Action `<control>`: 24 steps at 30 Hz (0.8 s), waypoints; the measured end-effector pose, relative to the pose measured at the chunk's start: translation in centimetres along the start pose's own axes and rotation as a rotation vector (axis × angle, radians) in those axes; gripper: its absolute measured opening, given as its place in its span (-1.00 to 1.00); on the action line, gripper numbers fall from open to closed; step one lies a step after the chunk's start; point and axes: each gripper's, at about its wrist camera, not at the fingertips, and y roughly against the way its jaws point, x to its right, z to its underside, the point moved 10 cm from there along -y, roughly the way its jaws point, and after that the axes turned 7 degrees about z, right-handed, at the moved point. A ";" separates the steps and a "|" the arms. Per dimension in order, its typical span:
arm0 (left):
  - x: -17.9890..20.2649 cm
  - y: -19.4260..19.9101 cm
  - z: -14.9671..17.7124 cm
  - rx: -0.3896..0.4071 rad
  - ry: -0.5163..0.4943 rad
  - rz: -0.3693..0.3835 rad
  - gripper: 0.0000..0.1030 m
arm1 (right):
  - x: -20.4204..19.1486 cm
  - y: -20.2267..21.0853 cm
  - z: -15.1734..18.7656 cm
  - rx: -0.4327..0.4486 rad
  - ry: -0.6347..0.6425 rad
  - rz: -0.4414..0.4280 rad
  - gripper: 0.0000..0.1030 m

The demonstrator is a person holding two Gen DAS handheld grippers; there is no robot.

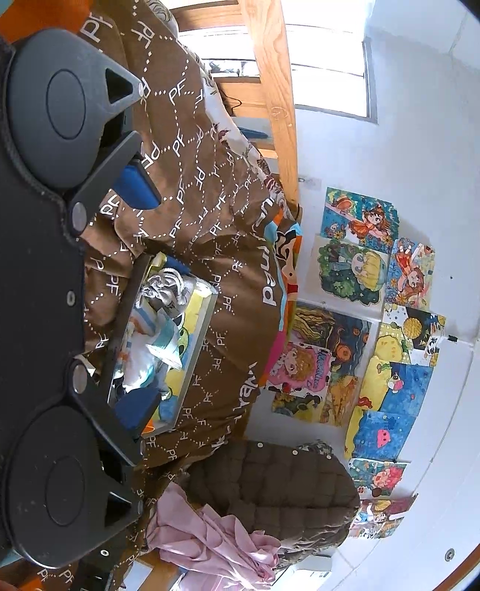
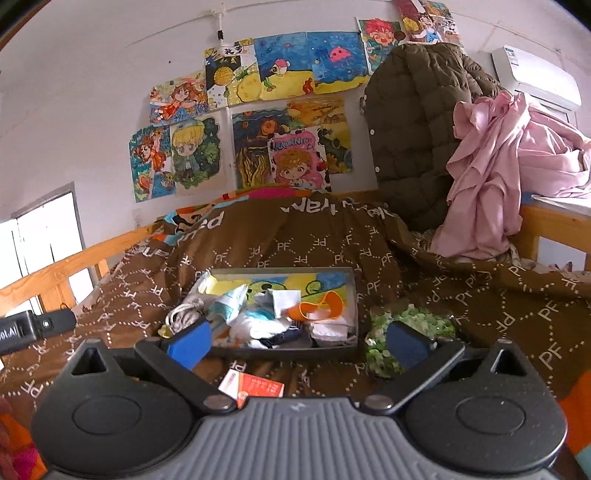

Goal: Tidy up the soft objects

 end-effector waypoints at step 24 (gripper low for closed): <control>1.3 2.4 4.8 -0.035 -0.107 -0.011 0.99 | 0.6 2.3 5.2 -0.043 0.071 0.030 1.00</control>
